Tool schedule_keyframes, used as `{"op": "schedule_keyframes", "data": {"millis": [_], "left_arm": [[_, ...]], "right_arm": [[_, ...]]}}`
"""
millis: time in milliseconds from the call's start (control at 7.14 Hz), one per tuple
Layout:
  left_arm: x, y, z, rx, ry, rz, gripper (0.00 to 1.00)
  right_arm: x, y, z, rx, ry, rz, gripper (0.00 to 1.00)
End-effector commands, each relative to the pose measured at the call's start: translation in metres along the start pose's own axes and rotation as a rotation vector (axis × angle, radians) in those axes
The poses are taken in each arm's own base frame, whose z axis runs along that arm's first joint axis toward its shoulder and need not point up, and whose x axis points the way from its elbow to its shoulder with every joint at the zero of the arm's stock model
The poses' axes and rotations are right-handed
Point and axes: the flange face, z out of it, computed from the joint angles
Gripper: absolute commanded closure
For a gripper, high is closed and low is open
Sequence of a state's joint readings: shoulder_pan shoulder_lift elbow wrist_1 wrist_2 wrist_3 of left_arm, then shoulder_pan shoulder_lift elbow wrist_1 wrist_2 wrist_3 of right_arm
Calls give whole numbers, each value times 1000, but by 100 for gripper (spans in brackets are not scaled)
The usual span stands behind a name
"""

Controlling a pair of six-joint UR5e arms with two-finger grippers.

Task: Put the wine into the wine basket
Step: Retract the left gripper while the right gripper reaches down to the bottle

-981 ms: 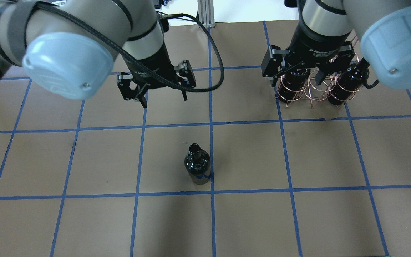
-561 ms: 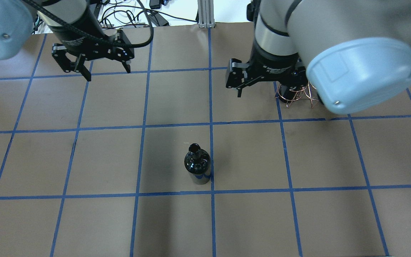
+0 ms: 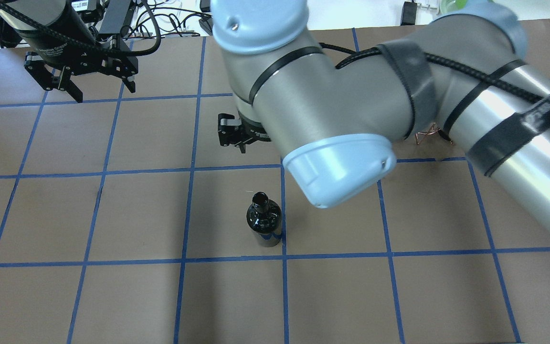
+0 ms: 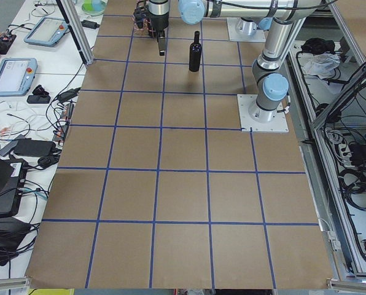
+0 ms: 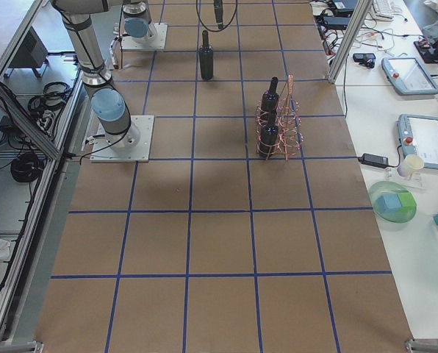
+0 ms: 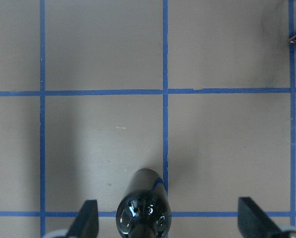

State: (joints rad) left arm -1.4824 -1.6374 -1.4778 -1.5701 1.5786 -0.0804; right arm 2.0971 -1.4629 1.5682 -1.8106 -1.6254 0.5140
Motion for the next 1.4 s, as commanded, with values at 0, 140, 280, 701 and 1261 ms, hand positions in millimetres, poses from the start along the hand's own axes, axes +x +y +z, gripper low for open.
{"op": "schedule_keyframes", "data": {"millis": [0,140,280,701,1261], "left_arm": [[-3,4,1,-3,-12,6,0],[-4,6,5,-9,-13,6,0],[-4,10,8,-15,-16,6,0],[-7,11,9,-21,-19,2,0],[-7,11,9,-21,-19,4,0]], "right_arm": [[-20,23,35,-65,45,-37,0],[-20,36,50,-95,45,-42,0],[-20,38,56,-111,52,-38,0],[-17,47,67,-137,72,21,3],[-21,50,67,-167,38,103,82]]}}
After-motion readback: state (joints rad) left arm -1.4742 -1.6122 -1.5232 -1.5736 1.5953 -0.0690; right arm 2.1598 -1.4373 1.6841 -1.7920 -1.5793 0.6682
